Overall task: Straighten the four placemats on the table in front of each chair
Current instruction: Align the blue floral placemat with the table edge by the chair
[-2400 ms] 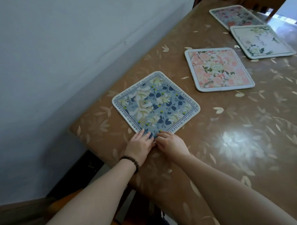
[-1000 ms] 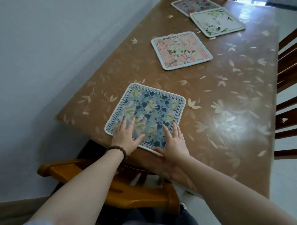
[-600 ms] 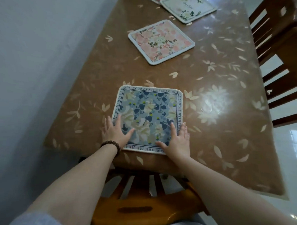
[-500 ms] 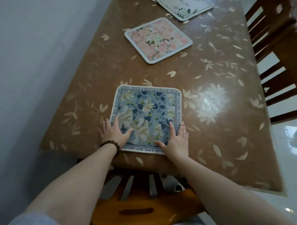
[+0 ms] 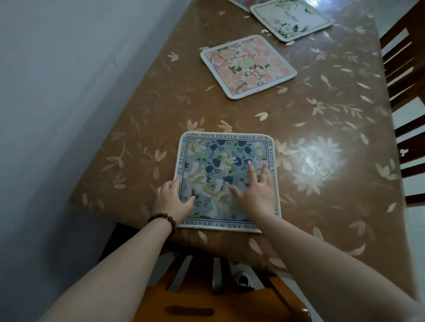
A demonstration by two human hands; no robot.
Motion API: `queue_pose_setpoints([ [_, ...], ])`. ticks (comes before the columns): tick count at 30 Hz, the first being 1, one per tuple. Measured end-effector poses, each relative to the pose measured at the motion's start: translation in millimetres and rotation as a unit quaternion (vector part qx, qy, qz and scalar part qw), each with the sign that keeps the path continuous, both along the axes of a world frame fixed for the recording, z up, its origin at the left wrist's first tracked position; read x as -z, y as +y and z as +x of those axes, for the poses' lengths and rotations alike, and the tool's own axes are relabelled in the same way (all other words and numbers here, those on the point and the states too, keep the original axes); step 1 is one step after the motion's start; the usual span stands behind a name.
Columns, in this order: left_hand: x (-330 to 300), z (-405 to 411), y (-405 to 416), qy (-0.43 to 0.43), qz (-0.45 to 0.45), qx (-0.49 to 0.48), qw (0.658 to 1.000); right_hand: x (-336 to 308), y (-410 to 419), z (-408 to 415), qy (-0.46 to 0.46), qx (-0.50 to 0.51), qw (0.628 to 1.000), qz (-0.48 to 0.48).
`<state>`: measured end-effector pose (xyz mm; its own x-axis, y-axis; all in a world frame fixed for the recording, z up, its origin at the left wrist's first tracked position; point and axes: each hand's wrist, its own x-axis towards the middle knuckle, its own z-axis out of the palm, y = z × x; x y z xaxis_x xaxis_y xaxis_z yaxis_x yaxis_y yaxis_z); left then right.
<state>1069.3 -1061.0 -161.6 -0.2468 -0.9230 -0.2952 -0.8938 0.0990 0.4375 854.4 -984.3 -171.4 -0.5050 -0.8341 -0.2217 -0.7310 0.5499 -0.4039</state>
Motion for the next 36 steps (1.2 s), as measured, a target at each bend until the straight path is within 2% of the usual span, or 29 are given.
queue_pose_setpoints([
  [4, 2, -3, 12, -0.022, 0.008, 0.001, 1.0, 5, 3, -20, -0.004, 0.065, 0.997, 0.03],
  [11, 1, -13, 20, -0.033, 0.005, -0.027, 0.999, 12, 3, -33, -0.03, 0.05, 0.998, 0.029],
  [16, 2, -8, 35, -0.035, -0.002, -0.045, 0.998, 13, -29, -49, -0.03, -0.013, 0.999, 0.021],
  [21, -2, 9, 49, -0.005, 0.035, -0.073, 0.997, 10, -90, -52, -0.027, -0.14, 0.99, 0.023],
  [26, -9, 32, 59, -0.015, 0.054, -0.033, 0.998, 6, -131, -46, -0.02, -0.233, 0.972, 0.029],
  [33, -15, 59, 11, -0.063, -0.057, 0.024, 0.996, -1, -83, -25, -0.001, -0.171, 0.985, 0.018],
  [36, -18, 65, -26, -0.085, -0.048, 0.02, 0.995, -2, -41, -3, 0.001, -0.122, 0.993, 0.007],
])
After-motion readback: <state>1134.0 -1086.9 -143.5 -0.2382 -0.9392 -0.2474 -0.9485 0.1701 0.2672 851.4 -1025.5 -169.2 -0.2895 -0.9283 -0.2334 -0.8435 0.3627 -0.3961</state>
